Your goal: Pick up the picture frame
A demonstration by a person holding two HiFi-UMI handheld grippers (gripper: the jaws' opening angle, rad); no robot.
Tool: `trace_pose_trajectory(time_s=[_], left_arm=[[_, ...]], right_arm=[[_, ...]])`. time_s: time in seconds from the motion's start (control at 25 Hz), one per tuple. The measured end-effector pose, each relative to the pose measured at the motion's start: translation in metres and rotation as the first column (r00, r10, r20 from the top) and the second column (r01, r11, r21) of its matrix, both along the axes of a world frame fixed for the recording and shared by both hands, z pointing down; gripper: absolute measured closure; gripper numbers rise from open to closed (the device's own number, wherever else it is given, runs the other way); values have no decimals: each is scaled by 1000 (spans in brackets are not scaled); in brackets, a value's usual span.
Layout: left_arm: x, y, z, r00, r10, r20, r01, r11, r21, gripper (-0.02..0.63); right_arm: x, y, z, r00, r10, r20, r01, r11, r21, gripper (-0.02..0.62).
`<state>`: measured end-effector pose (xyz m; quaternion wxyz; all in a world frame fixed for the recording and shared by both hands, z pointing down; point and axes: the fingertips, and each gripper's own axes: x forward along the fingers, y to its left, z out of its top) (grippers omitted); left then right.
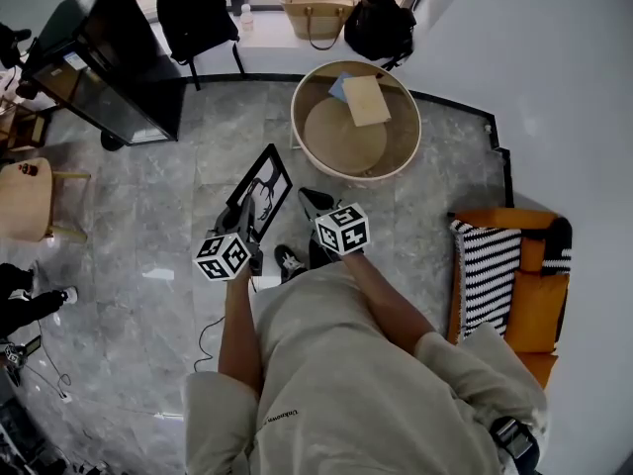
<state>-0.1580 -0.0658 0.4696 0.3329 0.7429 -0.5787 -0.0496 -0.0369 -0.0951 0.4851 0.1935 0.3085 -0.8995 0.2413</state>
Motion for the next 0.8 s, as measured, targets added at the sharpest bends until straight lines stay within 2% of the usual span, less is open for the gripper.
trace_pose_trajectory(time_s=[0.8], left_arm=[[20,-7,-2,998,60,-8,-60,998,14,580]], right_arm=[[4,1,-1,999,-27,-29,28,999,19,561]])
